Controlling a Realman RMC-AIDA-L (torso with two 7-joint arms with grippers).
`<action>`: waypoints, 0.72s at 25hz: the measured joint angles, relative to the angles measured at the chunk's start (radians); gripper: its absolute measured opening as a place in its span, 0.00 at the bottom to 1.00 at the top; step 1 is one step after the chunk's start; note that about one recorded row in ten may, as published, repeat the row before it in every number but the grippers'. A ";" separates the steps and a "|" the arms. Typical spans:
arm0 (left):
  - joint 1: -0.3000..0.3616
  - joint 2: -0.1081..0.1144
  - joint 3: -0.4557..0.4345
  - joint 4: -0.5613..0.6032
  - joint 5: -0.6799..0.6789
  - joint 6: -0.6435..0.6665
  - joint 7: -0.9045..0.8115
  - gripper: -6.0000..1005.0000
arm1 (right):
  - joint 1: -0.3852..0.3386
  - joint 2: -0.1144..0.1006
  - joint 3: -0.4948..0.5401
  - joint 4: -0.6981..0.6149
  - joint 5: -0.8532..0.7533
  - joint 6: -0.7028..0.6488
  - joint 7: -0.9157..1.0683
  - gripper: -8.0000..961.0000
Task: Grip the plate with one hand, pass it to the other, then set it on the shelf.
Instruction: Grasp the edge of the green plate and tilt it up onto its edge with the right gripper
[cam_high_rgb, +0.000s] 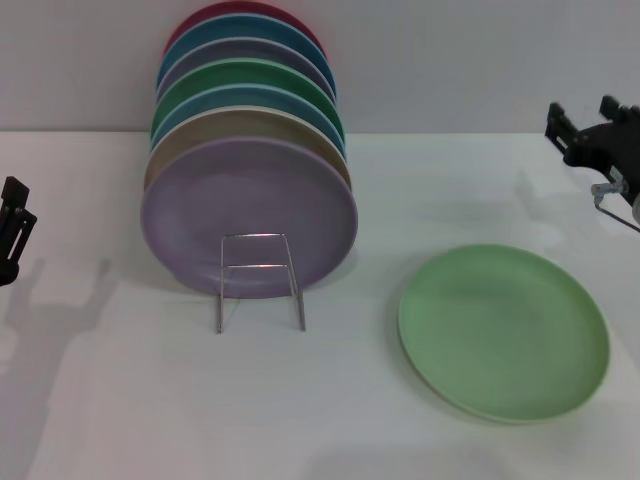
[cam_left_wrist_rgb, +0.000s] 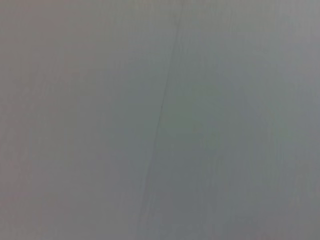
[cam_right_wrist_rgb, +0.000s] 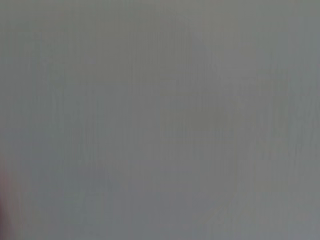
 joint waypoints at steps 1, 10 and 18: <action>0.000 0.000 0.000 0.000 0.000 0.000 0.000 0.85 | 0.000 0.000 0.000 0.000 0.000 0.000 0.000 0.69; -0.015 0.000 0.000 0.000 0.000 0.000 0.001 0.85 | -0.097 0.107 0.512 0.447 -0.147 0.906 -0.066 0.69; -0.017 0.001 0.000 -0.010 0.000 0.025 0.001 0.85 | -0.049 0.135 0.811 0.558 -0.161 1.396 -0.077 0.69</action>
